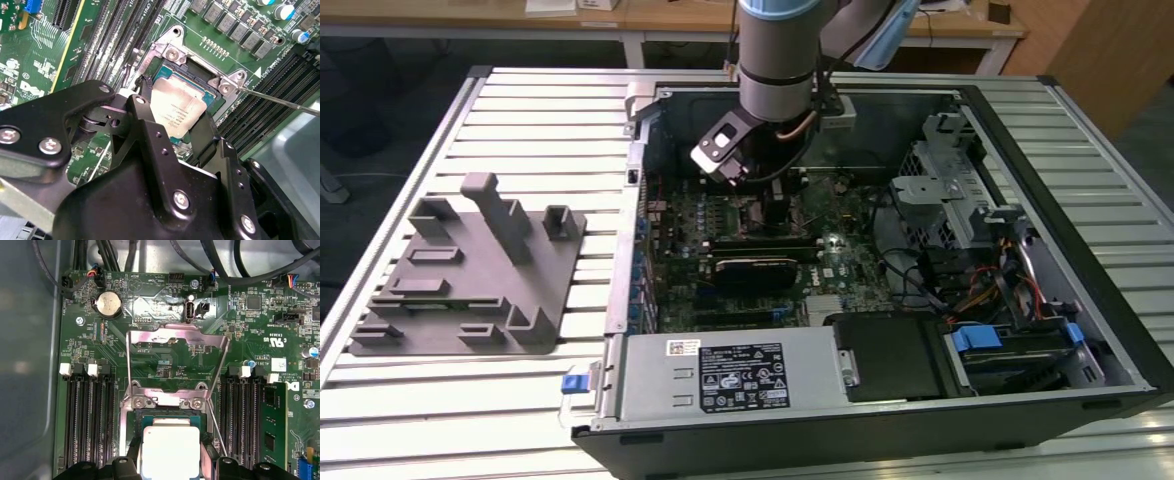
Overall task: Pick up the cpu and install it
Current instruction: 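Place the cpu into insertion slot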
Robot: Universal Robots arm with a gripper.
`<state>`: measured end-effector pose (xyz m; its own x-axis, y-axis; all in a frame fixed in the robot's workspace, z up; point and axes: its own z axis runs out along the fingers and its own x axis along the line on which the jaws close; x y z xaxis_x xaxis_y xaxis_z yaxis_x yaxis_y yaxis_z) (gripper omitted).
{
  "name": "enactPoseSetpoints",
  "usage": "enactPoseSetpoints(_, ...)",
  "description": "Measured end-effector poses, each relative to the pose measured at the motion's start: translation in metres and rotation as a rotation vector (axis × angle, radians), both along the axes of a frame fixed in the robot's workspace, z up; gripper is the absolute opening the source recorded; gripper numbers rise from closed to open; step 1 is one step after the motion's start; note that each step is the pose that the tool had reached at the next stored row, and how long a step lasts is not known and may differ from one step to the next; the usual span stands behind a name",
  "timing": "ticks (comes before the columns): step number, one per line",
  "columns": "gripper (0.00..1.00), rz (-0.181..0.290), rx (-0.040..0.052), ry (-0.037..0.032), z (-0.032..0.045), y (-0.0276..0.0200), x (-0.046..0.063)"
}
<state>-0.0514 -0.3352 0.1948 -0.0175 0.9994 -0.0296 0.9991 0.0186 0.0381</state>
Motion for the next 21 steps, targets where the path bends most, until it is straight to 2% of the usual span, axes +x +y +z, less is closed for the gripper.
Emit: enactPoseSetpoints(21, 0.55, -0.001, 0.0013, 0.0, -0.003, 0.0003, 0.0)
